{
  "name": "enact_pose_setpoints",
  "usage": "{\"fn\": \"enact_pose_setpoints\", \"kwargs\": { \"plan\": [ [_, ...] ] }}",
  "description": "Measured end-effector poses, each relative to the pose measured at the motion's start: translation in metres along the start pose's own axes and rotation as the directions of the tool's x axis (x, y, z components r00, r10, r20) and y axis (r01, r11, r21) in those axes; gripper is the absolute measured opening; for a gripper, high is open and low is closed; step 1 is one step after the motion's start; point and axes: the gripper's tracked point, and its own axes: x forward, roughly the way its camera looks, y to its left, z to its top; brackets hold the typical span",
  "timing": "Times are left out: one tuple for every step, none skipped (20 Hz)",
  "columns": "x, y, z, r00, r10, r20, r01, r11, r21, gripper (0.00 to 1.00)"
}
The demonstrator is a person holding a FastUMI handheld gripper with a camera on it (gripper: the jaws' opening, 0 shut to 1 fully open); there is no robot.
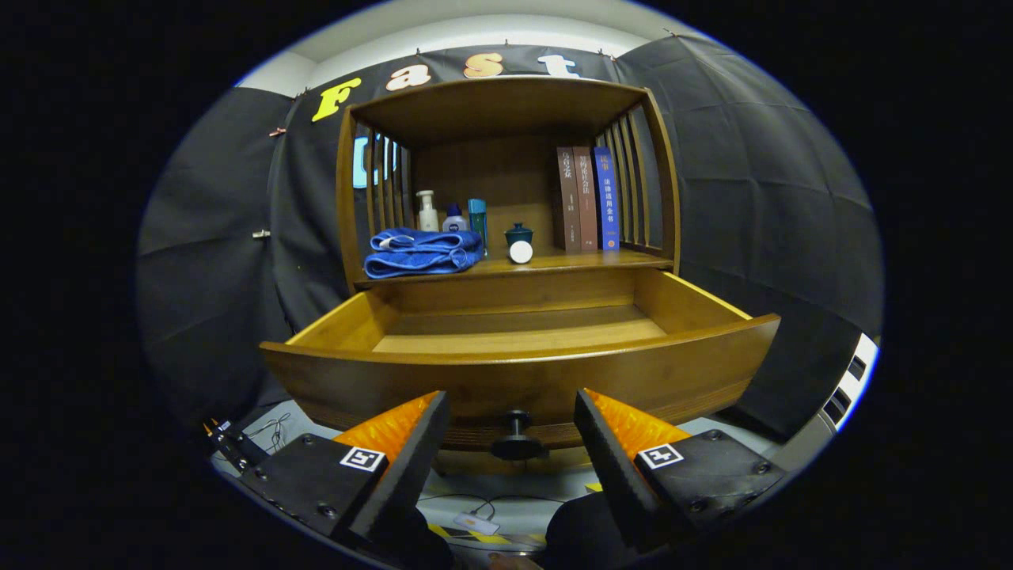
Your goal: Pull open the drawer, take out the items inside it, and place them on the countertop above the cabinet.
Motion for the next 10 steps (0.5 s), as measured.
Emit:
{"fn": "enact_pose_setpoints", "kwargs": {
  "plan": [
    [0.003, 0.001, -0.002, 1.000, -0.002, -0.004, 0.002, 1.000, -0.005, 1.00],
    [0.006, 0.002, -0.004, 1.000, -0.002, -0.009, 0.002, 1.000, -0.004, 1.00],
    [0.011, 0.003, -0.005, 1.000, -0.002, -0.014, 0.002, 1.000, 0.001, 1.00],
    [0.015, 0.003, -0.007, 1.000, -0.004, -0.021, 0.004, 1.000, 0.009, 1.00],
    [0.018, 0.003, -0.008, 0.999, -0.014, -0.029, 0.014, 1.000, 0.014, 1.00],
    [0.017, 0.002, -0.006, 1.000, -0.015, -0.026, 0.015, 1.000, 0.016, 1.00],
    [0.018, 0.002, -0.006, 1.000, -0.014, -0.026, 0.014, 1.000, 0.024, 1.00],
    [0.017, 0.003, -0.005, 1.000, -0.012, -0.020, 0.013, 0.999, 0.031, 1.00],
    [0.019, 0.003, -0.004, 1.000, -0.009, -0.020, 0.010, 0.999, 0.039, 1.00],
    [0.024, 0.001, -0.002, 1.000, -0.006, -0.021, 0.007, 0.999, 0.047, 1.00]
  ]
}}
